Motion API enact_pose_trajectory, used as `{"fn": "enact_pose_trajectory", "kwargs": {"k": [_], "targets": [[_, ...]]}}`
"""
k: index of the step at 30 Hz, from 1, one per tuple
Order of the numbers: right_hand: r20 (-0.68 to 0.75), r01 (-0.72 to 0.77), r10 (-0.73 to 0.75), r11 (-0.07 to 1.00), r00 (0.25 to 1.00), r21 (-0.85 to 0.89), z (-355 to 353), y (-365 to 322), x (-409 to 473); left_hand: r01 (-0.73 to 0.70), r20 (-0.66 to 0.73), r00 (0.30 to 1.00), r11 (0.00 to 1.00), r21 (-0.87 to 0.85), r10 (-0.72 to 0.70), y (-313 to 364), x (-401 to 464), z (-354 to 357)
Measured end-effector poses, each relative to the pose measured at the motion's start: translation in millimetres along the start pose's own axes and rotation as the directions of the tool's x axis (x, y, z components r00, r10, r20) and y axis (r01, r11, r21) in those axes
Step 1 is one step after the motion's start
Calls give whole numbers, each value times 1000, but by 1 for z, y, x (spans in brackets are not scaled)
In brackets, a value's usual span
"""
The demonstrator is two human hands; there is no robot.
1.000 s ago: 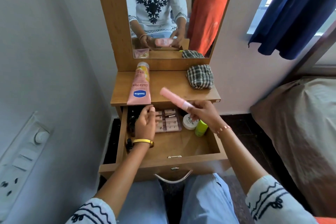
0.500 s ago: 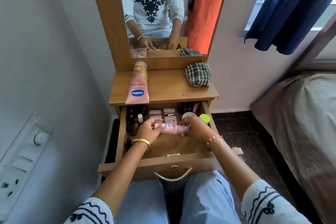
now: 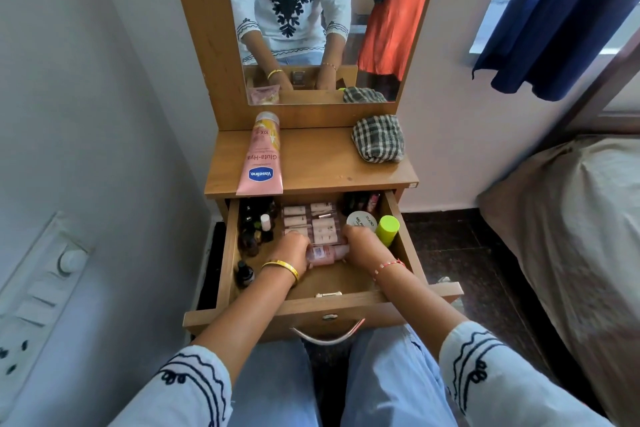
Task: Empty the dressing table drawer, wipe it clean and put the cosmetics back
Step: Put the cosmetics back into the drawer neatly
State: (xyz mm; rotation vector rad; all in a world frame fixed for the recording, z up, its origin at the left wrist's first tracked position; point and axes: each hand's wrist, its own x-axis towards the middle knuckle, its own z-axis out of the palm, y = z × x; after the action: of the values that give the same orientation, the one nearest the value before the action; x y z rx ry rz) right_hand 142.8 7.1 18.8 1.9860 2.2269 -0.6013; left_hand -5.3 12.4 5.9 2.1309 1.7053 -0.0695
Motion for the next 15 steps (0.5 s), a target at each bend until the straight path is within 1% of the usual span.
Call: {"fn": "enact_pose_trajectory", "kwargs": {"k": [2,3,4,7,8,11,12,14,15], "targets": [[81,-38,45,996,996,-80,-1,-4,6,-12,-16,1000,999,39,13,0,2,-1],[105,-10,26,989,994,-148,-3,-7,6,-32,-29,999,997,70,34,-1,3,0],[128,7,16,984,992,-179,-4,-7,6,-42,-36,998,996,82,45,-1,3,1],[65,-23,33,990,997,-139,-5,-7,5,-46,-54,997,988,145,55,-1,1,1],[45,-43,48,994,998,-99,-6,-8,1,-42,-66,997,988,148,52,-2,2,2],[-2,-12,11,1000,1000,-19,0,-3,-3,-44,-77,995,989,144,55,-2,0,1],[-1,-1,1,999,1000,-41,-1,-3,-2,-44,-84,995,989,138,56,-2,0,1],[69,-15,21,996,997,-93,-1,-3,1,-41,-97,994,992,117,52,-4,0,1],[65,-18,24,995,998,-102,-2,-4,3,-38,-109,993,994,100,49,-4,-1,1]]}}
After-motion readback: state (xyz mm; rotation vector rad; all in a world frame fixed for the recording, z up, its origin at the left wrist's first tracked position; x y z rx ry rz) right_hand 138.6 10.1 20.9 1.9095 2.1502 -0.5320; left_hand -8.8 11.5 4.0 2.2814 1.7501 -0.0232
